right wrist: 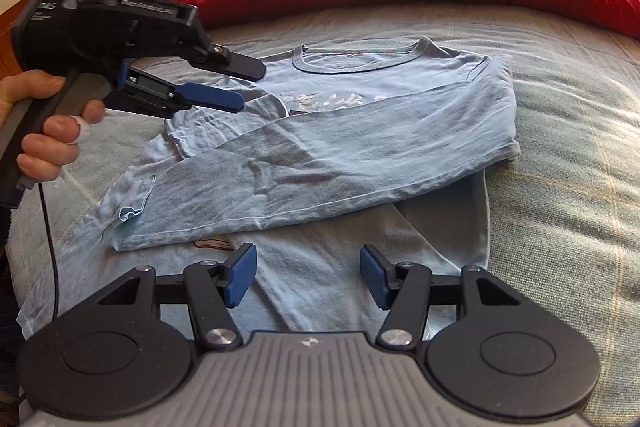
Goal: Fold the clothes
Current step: 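Release the sleeve and move both open grippers over the folded shirt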
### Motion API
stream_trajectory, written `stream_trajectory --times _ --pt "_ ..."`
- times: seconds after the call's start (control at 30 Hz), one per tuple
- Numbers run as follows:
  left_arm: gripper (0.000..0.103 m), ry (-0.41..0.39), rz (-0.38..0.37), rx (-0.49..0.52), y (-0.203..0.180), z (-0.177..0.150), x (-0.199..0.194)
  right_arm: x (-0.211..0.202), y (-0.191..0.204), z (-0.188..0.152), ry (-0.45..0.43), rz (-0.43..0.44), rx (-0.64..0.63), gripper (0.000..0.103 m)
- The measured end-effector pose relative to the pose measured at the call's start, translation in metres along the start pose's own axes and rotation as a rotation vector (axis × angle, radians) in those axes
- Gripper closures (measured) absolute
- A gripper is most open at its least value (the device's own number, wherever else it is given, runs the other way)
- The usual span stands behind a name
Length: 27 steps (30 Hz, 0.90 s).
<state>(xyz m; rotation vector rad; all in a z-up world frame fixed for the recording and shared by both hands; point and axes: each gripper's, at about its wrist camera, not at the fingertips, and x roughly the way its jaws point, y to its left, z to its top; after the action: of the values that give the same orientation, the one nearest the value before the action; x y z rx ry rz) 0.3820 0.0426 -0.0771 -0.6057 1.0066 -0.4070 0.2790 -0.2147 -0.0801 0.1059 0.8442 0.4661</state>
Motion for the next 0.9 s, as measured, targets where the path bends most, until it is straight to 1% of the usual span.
stream_trajectory --times 0.1,0.2,0.27,0.33,0.37,0.4,0.43,0.47,0.53,0.57,0.6,0.67,0.73,0.8,0.87,0.9 --pt "0.061 0.064 -0.026 -0.044 0.006 0.008 0.033 0.002 -0.007 0.003 -0.008 0.012 0.002 0.039" --pt "0.059 0.061 -0.048 -0.064 0.009 0.015 0.053 0.004 -0.013 0.006 -0.017 0.024 0.009 0.038" --pt "0.059 0.055 -0.048 -0.08 0.011 0.021 0.061 0.006 -0.017 0.006 -0.023 0.039 0.025 0.038" --pt "0.059 0.056 -0.045 -0.068 0.008 0.022 0.058 0.004 -0.019 0.007 -0.029 0.05 0.039 0.038" --pt "0.057 0.057 -0.043 -0.054 0.006 0.022 0.054 0.003 -0.019 0.006 -0.029 0.056 0.039 0.037" --pt "0.053 0.058 -0.041 -0.039 0.004 0.021 0.05 0.001 -0.019 0.006 -0.03 0.062 0.038 0.037" --pt "0.052 0.059 -0.04 -0.025 0.002 0.02 0.046 0.001 -0.019 0.006 -0.029 0.073 0.039 0.035" --pt "0.05 0.057 -0.027 -0.003 0.0 0.018 0.039 0.002 -0.019 0.005 -0.024 0.089 0.039 0.034" --pt "0.05 0.048 -0.004 0.039 -0.003 0.013 0.026 0.007 -0.016 0.006 -0.023 0.092 0.021 0.033" --pt "0.048 0.04 0.006 0.061 -0.005 0.011 0.021 0.009 -0.014 0.007 -0.023 0.094 0.012 0.032" --pt "0.042 0.042 0.007 0.084 -0.006 0.01 0.018 0.012 -0.014 0.009 -0.027 0.096 0.008 0.03" --pt "0.038 0.074 0.012 0.067 -0.001 0.011 0.022 0.018 -0.012 0.012 -0.034 0.101 0.001 0.029" --pt "0.038 0.086 0.019 0.054 0.004 0.013 0.032 0.022 -0.014 0.017 -0.059 0.093 0.0 0.029" --pt "0.038 0.059 0.014 0.037 0.009 0.016 0.04 0.023 -0.021 0.019 -0.081 0.075 0.037 0.029" --pt "0.039 0.037 0.018 0.007 0.011 0.019 0.039 0.021 -0.026 0.019 -0.092 0.063 0.076 0.029" --pt "0.039 0.035 0.017 0.009 0.01 0.018 0.037 0.017 -0.027 0.018 -0.093 0.065 0.076 0.029"
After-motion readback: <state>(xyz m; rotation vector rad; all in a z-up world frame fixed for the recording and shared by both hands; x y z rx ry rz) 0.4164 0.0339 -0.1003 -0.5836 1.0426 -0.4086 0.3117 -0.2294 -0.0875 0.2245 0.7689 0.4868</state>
